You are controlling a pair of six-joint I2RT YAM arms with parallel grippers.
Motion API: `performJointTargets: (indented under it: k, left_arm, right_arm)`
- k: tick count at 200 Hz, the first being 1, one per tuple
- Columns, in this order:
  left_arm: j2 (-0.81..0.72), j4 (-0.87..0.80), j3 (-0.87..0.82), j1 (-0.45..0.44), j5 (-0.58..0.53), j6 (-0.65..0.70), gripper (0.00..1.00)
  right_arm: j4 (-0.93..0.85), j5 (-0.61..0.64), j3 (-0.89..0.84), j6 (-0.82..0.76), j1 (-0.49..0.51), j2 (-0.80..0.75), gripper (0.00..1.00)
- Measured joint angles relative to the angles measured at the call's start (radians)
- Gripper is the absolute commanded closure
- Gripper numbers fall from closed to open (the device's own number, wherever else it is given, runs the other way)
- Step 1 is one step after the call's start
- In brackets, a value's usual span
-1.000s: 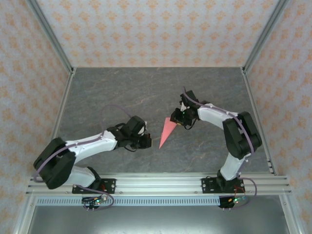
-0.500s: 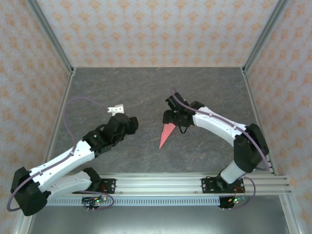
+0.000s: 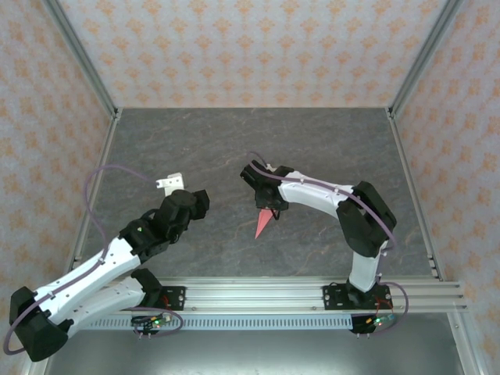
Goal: Fold a paper plane with a square sheet of paper (fold left side to right side)
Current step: Turn over the paper plane at the center of the table.
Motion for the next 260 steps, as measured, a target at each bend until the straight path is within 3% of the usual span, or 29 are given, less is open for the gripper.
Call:
performJointTargets:
  k: [30,64,112,140,173,219,260]
  left_arm:
    - [-0.002,-0.007,0.000,0.000,-0.007,0.000,0.44]
    - [-0.002,-0.022,0.000,0.000,-0.016,0.000,0.43]
    - [-0.003,-0.042,0.000,0.000,-0.043,0.000,0.41]
    - [-0.009,-0.060,0.000,0.000,-0.060,-0.001,0.40]
    - [-0.013,-0.064,0.000,0.000,-0.064,-0.005,0.39]
    - [-0.013,-0.065,0.006,0.000,-0.073,-0.016,0.38]
    - [-0.013,-0.064,0.008,0.000,-0.075,-0.021,0.37]
  right_arm:
    - [-0.009,0.003,-0.012,-0.002,0.000,-0.005,1.00]
    - [-0.002,-0.026,-0.021,-0.024,0.000,-0.076,1.00]
    - [0.153,-0.195,-0.095,-0.088,0.000,-0.291,1.00]
    - [0.310,-0.293,-0.246,-0.090,-0.013,-0.338,1.00]
    - [0.492,-0.418,-0.454,-0.068,-0.089,-0.275,1.00]
    - [0.490,-0.423,-0.492,-0.098,-0.121,-0.278,0.59]
    - [0.368,-0.390,-0.438,-0.149,-0.115,-0.389,0.47]
